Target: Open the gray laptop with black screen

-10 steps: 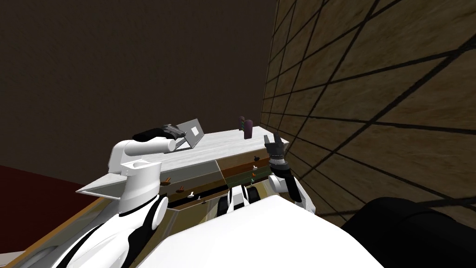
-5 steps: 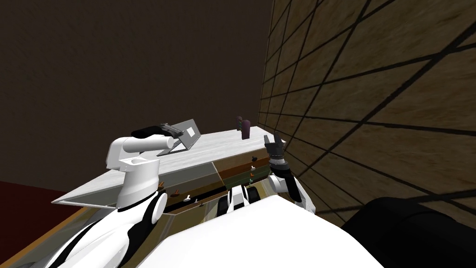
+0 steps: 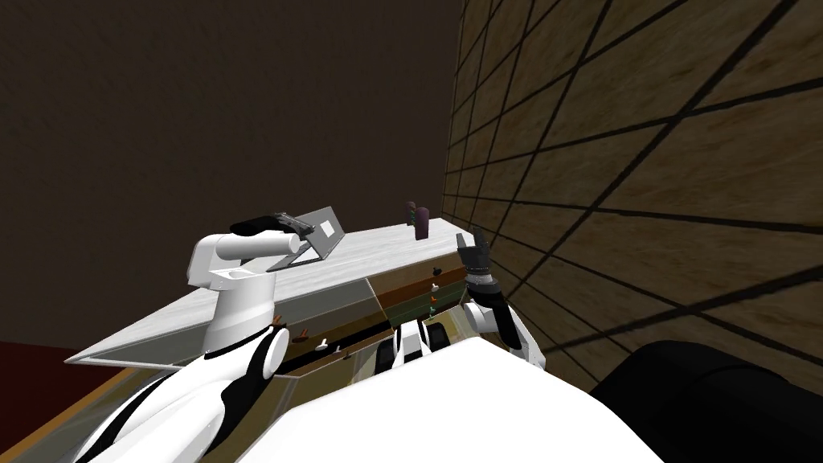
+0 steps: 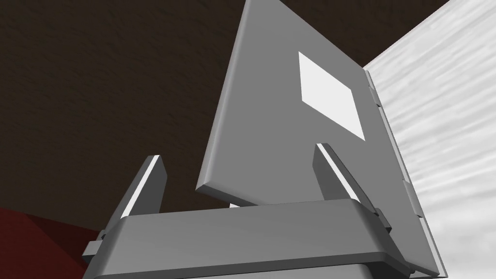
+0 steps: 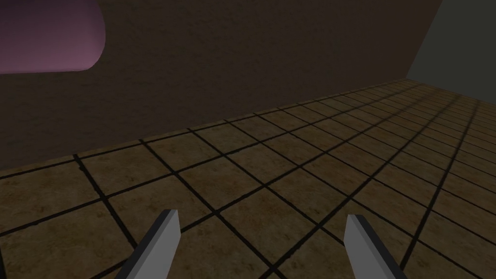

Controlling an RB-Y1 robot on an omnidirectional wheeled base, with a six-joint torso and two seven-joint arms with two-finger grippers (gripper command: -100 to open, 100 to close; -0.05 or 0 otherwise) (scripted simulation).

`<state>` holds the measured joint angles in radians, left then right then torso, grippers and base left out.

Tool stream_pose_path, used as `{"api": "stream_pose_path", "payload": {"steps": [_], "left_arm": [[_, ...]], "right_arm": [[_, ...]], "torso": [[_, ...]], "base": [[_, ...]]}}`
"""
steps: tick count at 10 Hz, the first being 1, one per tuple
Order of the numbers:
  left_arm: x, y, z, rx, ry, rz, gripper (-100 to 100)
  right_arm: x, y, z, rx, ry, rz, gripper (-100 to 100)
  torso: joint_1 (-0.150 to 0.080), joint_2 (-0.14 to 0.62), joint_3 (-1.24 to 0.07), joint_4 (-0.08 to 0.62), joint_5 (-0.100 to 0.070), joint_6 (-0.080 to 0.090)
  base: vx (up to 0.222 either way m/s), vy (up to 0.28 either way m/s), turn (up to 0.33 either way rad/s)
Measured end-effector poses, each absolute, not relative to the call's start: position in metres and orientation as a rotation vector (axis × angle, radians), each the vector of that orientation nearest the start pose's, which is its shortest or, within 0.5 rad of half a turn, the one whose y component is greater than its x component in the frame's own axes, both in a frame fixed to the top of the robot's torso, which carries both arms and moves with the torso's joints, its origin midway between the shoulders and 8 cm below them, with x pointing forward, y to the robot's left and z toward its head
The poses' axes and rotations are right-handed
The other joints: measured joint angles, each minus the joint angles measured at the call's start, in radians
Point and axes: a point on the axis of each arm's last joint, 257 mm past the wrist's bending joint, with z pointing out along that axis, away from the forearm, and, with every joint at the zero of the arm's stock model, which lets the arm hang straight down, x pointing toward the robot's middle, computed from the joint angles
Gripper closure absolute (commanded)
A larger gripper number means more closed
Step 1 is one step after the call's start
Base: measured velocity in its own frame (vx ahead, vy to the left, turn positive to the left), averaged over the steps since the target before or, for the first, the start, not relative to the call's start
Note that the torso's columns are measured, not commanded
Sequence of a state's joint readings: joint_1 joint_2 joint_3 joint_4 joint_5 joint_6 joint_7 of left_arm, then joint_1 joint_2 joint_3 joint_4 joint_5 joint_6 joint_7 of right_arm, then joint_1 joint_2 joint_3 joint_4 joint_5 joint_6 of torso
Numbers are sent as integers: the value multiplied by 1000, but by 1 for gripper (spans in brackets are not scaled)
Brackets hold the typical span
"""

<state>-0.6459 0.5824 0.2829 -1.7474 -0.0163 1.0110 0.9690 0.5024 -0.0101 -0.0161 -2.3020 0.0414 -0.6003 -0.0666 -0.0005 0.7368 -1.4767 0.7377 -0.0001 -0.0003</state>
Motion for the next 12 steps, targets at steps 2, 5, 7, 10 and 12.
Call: {"api": "stream_pose_path", "payload": {"steps": [2, 5, 7, 10, 12], "left_arm": [[596, 449, 102, -1710, 488, -1377, 100], [588, 431, 103, -1701, 513, -1404, 100], [585, 426, 103, -1702, 522, -1411, 100], [590, 454, 104, -1789, 393, -1445, 100], [590, 468, 104, -1841, 309, -1466, 100]], "right_arm": [[321, -272, 51, 546, 549, 1351, 0], [321, -272, 51, 546, 549, 1351, 0], [321, -272, 51, 546, 549, 1351, 0], [321, -272, 51, 545, 549, 1351, 0], [321, -272, 51, 546, 549, 1351, 0]], "torso": [[-1, 0, 0, 0, -1, -1], [1, 3, 2, -1, 2, -1], [2, 2, 1, -1, 1, 0], [10, 1, 1, 0, 4, -3], [6, -1, -1, -2, 4, -3]], "base": [[44, -21, 127], [35, -12, 99], [-13, 20, -102], [-82, 142, -192], [-60, 113, -145]]}}
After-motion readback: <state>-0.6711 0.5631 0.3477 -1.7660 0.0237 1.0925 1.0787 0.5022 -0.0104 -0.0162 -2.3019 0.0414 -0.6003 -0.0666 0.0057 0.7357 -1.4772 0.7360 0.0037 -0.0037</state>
